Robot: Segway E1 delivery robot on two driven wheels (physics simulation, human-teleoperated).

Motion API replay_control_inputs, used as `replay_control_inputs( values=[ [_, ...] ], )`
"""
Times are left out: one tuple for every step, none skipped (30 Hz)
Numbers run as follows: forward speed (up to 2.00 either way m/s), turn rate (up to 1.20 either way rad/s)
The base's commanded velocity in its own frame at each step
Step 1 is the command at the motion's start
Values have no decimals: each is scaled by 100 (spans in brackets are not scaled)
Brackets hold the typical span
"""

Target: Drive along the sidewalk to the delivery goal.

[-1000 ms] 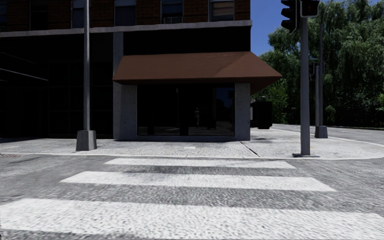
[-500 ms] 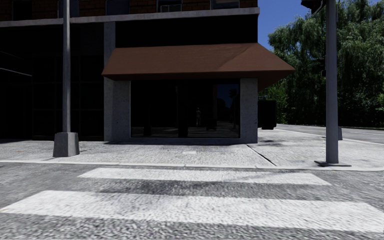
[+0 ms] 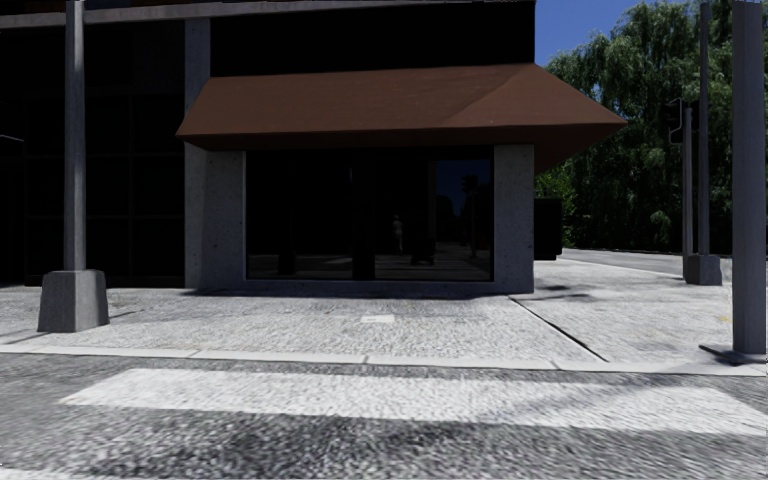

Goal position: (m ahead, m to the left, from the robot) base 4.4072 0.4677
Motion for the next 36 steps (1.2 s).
replay_control_inputs(
  values=[
    [160, 0],
    [160, 0],
    [160, 0],
    [160, 0],
    [160, 0],
    [160, 0],
    [160, 0],
    [160, 0],
    [160, 0],
    [160, 0],
    [160, 0],
    [160, 0],
    [160, 0],
    [160, 0],
    [160, 0],
    [160, 0],
    [160, 0],
    [160, 0],
    [160, 0],
    [160, 0],
    [160, 0],
    [160, 0],
    [160, 0],
    [160, 0],
    [160, 0],
    [160, 0],
    [160, 0],
    [160, 0],
    [160, 0],
    [160, 0],
    [160, 0],
    [160, 0],
    [160, 0],
    [160, 0],
    [160, 0],
    [160, 0]
  ],
)
